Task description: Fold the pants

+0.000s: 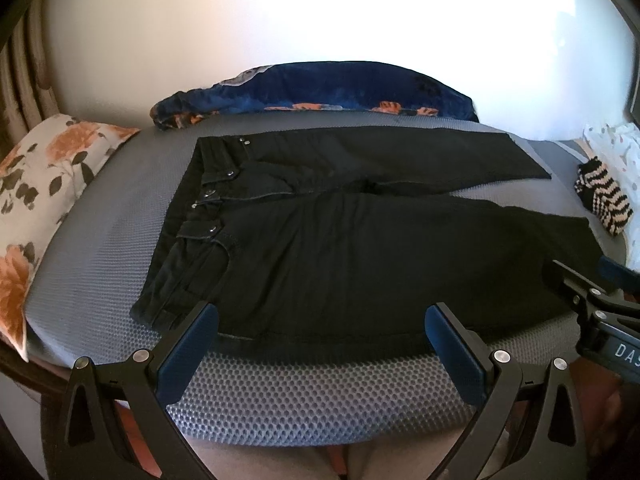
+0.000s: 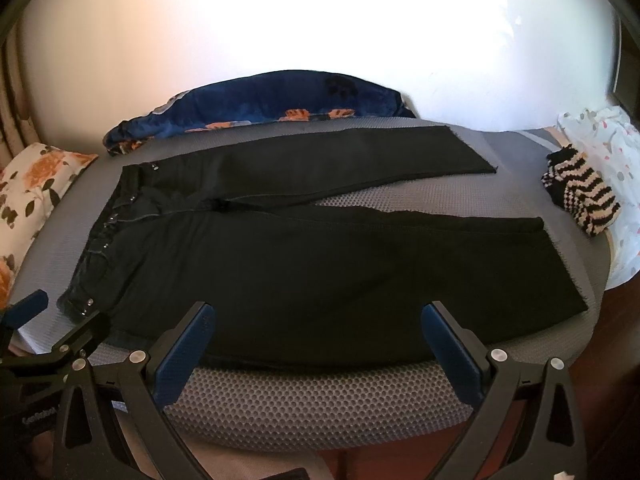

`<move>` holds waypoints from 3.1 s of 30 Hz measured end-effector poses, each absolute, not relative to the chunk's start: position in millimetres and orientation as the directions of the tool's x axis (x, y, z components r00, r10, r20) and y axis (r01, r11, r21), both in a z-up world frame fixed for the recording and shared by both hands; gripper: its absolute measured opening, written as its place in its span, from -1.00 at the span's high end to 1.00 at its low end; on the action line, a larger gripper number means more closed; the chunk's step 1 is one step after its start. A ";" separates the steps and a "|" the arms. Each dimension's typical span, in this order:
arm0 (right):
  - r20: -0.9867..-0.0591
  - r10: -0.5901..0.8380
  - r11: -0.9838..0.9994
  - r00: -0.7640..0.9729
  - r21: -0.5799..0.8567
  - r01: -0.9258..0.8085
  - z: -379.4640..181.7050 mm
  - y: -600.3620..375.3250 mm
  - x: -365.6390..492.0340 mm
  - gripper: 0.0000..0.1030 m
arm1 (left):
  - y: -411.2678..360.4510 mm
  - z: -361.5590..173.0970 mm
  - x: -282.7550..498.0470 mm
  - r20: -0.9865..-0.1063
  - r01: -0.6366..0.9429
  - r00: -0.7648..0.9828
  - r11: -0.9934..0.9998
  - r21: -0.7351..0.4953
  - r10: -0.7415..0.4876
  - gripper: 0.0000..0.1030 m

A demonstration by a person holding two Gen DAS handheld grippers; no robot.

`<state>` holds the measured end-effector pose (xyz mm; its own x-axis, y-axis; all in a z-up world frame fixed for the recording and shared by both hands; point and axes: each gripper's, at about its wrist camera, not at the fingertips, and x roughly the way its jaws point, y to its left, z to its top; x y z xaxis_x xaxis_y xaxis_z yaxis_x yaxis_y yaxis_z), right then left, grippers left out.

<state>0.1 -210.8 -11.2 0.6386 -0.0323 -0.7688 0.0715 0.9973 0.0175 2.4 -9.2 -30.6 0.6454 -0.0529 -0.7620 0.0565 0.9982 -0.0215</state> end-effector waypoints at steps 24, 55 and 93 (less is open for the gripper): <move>-0.819 0.132 0.988 0.558 0.151 -0.013 -25.4 -193.7 166.6 -0.99 | 206.9 -39.1 226.1 -0.742 -0.082 0.586 0.887 -0.454 -0.325 -0.30; -0.881 0.096 0.995 0.463 0.100 -0.016 -84.2 -161.3 275.1 -0.99 | 261.1 -124.7 371.2 -0.604 -0.060 0.420 0.643 -0.764 -0.678 0.58; -0.964 0.263 0.518 -0.033 0.171 -0.838 -100.2 -141.7 451.1 -0.53 | 193.8 -28.7 305.4 -0.467 0.351 0.504 0.666 -0.659 -0.727 0.85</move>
<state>451.1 -141.7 -100.2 -0.0334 0.2634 -0.9641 -0.8380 0.5183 0.1706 305.4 193.8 -28.7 0.5036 -0.7271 -0.4666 0.3508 0.6656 -0.6587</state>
